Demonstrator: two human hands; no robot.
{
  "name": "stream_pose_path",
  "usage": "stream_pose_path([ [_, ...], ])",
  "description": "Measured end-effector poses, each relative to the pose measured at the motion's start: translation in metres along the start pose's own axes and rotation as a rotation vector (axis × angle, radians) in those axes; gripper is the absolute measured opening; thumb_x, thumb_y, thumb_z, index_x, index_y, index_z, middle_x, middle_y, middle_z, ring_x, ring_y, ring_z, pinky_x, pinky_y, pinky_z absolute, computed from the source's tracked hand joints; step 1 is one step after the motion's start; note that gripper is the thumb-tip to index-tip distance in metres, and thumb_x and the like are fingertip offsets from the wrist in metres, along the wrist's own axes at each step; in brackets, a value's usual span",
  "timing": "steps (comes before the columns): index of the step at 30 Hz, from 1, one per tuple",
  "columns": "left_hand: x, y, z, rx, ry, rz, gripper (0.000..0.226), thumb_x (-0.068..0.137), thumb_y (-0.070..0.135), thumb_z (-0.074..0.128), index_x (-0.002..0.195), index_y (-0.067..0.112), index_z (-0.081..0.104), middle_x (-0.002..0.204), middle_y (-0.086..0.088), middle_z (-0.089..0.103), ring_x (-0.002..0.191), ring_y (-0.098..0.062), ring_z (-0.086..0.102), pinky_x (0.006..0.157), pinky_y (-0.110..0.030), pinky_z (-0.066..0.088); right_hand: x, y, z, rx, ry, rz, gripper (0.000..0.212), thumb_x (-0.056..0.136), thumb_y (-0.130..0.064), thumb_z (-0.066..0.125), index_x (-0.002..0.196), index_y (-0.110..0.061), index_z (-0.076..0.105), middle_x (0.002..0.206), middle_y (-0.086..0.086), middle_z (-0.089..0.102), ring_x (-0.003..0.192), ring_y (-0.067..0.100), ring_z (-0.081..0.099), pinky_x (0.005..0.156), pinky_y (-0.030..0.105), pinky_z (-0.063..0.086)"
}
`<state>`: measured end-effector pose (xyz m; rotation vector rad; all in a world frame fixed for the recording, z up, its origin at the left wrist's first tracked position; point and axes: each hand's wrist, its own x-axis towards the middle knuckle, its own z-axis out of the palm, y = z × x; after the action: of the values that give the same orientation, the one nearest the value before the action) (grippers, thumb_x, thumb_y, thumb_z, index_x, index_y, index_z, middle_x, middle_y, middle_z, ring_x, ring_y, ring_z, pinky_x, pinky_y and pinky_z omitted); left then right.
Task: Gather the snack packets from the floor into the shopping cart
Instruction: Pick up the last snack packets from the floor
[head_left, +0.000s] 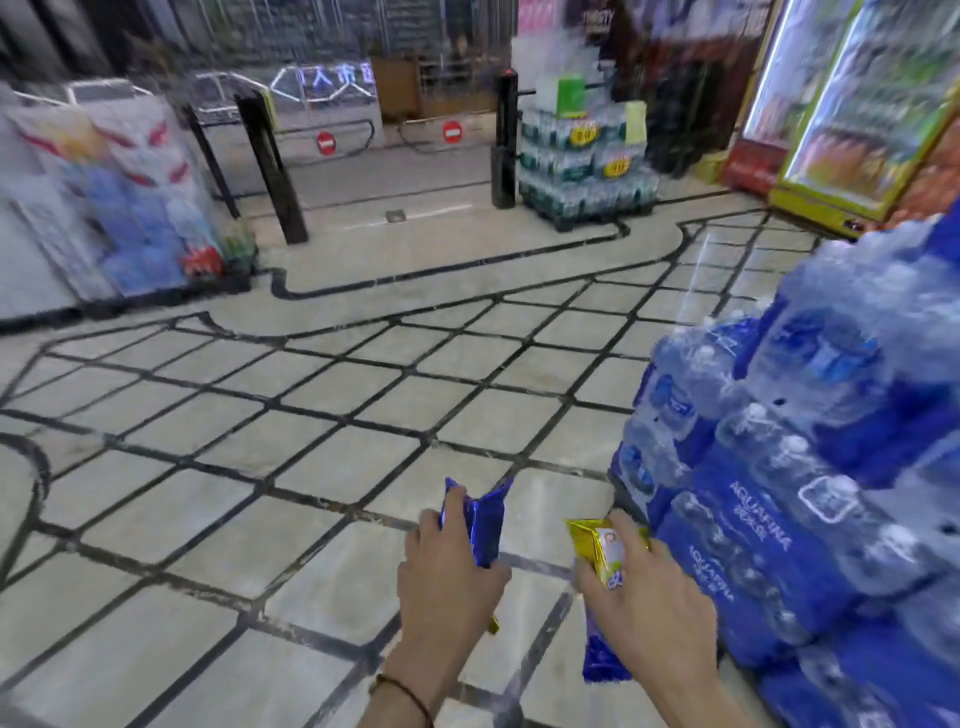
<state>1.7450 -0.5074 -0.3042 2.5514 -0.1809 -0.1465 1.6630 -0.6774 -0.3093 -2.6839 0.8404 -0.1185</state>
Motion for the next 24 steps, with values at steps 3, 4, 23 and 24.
stream_pose_path([
  [3, -0.021, 0.061, -0.053, -0.013, 0.044, 0.072, 0.081, 0.071, 0.035, 0.065, 0.142, 0.035, 0.026, 0.113, 0.004, 0.046, 0.107, -0.022, 0.046, 0.082, -0.036, 0.048, -0.007, -0.016, -0.069, 0.044, 0.078, 0.013, 0.061, 0.086, -0.065, 0.041, 0.14, -0.04, 0.028, 0.112, 0.0, 0.056, 0.097, 0.024, 0.061, 0.068, 0.036, 0.044],
  [4, -0.028, 0.078, -0.069, -0.02, 0.062, 0.097, 0.082, 0.071, 0.035, 0.065, 0.143, 0.035, 0.026, 0.115, 0.003, 0.046, 0.108, -0.023, 0.046, 0.084, -0.037, 0.048, -0.009, -0.021, -0.09, 0.054, 0.106, 0.016, 0.061, 0.086, -0.066, 0.041, 0.14, -0.039, 0.029, 0.116, 0.001, 0.057, 0.099, 0.026, 0.061, 0.068, 0.036, 0.043],
  [23, -0.104, 0.177, -0.216, -0.175, 0.172, 0.48, 0.081, 0.075, 0.04, 0.07, 0.143, 0.034, 0.026, 0.119, 0.001, 0.047, 0.097, -0.02, 0.057, 0.081, -0.039, 0.055, -0.111, -0.04, -0.301, -0.045, 0.579, 0.173, 0.068, 0.086, -0.076, 0.026, 0.139, -0.034, 0.034, 0.113, 0.008, 0.063, 0.097, 0.033, 0.062, 0.066, 0.038, 0.041],
  [24, -0.107, 0.175, -0.217, -0.178, 0.159, 0.5, 0.08, 0.075, 0.041, 0.068, 0.143, 0.034, 0.026, 0.116, 0.001, 0.046, 0.096, -0.022, 0.057, 0.08, -0.04, 0.054, -0.121, -0.041, -0.302, -0.058, 0.591, 0.201, 0.069, 0.086, -0.077, 0.025, 0.14, -0.035, 0.034, 0.114, 0.008, 0.063, 0.098, 0.033, 0.063, 0.068, 0.039, 0.043],
])
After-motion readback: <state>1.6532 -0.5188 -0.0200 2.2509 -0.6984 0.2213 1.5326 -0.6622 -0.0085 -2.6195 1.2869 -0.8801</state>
